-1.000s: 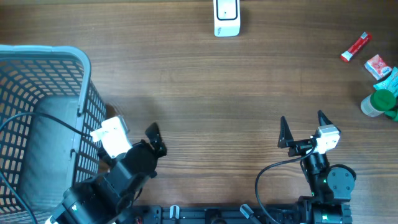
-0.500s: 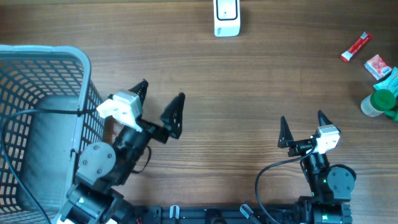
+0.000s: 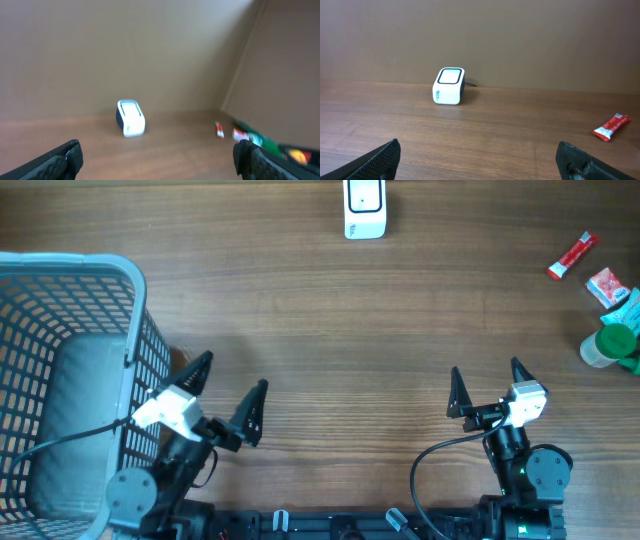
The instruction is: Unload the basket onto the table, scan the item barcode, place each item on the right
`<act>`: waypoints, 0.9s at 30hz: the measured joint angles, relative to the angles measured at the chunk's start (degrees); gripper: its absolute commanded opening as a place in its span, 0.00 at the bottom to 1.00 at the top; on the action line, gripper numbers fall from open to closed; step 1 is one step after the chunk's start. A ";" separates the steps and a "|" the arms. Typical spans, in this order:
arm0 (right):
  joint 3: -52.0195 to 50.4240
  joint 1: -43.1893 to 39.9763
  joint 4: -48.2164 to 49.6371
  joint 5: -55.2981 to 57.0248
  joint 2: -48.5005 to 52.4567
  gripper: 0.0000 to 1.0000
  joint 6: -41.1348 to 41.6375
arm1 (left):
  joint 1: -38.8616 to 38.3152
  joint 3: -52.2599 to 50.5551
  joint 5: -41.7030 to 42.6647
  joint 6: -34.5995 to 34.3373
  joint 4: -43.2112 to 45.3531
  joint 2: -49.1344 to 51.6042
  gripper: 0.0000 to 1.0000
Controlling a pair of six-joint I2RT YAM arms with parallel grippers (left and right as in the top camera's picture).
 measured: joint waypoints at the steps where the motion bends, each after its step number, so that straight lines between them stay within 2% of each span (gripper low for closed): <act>1: 0.00 0.00 0.00 0.00 0.00 1.00 0.00 | 0.04 -1.29 0.02 0.00 0.02 0.00 1.00; 7: 0.00 0.00 0.00 0.00 0.00 1.00 0.00 | 0.11 -9.60 -3.13 0.00 -1.07 -3.26 1.00; 15: 0.00 0.00 -0.02 0.00 0.00 1.00 0.00 | 2.51 -10.64 -15.08 0.35 -7.89 -7.96 1.00; 22: 0.00 0.00 0.00 0.00 0.00 1.00 -0.02 | 2.80 -10.69 -21.09 12.90 -9.09 -8.50 1.00; 27: 0.00 0.00 0.00 0.00 0.00 1.00 0.00 | 3.87 -11.58 -23.50 16.39 -10.16 -8.52 1.00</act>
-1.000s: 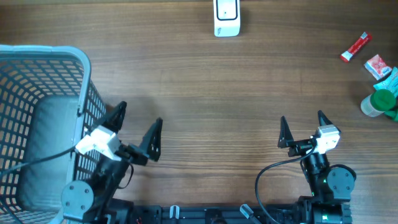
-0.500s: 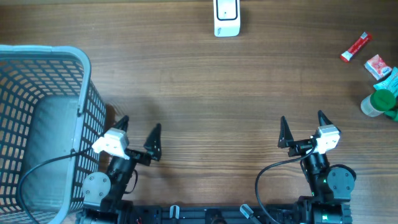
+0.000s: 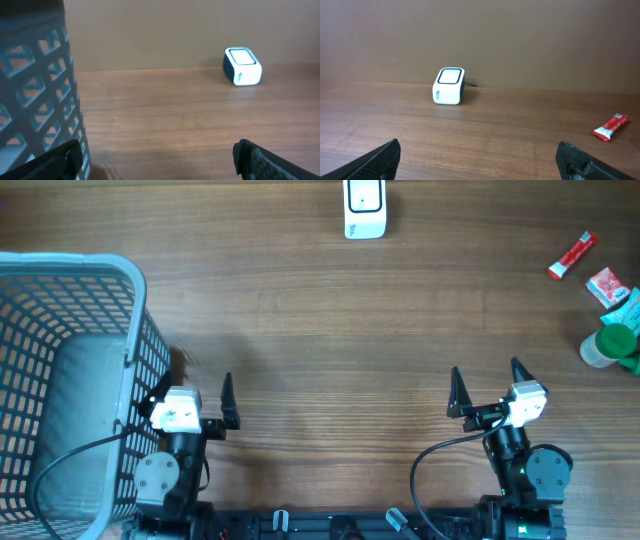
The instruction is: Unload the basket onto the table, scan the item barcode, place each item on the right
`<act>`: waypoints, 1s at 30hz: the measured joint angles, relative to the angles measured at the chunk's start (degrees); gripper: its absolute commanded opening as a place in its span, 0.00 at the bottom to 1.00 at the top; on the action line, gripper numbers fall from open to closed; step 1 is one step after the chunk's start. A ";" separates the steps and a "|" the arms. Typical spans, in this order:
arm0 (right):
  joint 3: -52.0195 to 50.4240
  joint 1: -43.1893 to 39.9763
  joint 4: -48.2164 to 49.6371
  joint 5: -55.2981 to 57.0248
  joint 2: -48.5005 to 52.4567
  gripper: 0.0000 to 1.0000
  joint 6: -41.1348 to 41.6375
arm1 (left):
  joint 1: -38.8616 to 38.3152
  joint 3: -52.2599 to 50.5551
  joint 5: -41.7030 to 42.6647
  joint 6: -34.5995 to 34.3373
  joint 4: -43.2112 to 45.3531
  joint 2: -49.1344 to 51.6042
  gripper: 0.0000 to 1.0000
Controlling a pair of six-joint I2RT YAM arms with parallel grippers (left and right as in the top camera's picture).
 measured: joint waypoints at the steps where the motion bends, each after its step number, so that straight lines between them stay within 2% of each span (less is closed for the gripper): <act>1: 0.00 0.00 0.00 0.00 0.00 1.00 -0.02 | 0.00 -0.72 -0.13 0.20 0.33 0.00 1.00; 7: 0.00 0.00 0.00 0.00 0.00 1.00 0.00 | 0.48 -3.39 -0.13 -2.29 3.02 -0.02 1.00; 10: 0.00 0.00 0.00 0.00 0.00 1.00 0.00 | 2.67 -4.33 -0.15 -7.85 9.42 -0.04 1.00; 14: 0.00 0.00 0.00 0.00 0.00 1.00 0.00 | 3.37 -6.05 -0.15 -14.23 13.25 -0.04 1.00; 20: 0.00 0.00 0.00 0.00 0.00 1.00 0.00 | 3.41 -6.29 -0.13 -16.48 8.90 -0.04 1.00; 30: 0.00 0.00 0.00 0.00 0.00 1.00 0.00 | 3.41 -6.29 0.11 -16.50 8.90 -0.04 1.00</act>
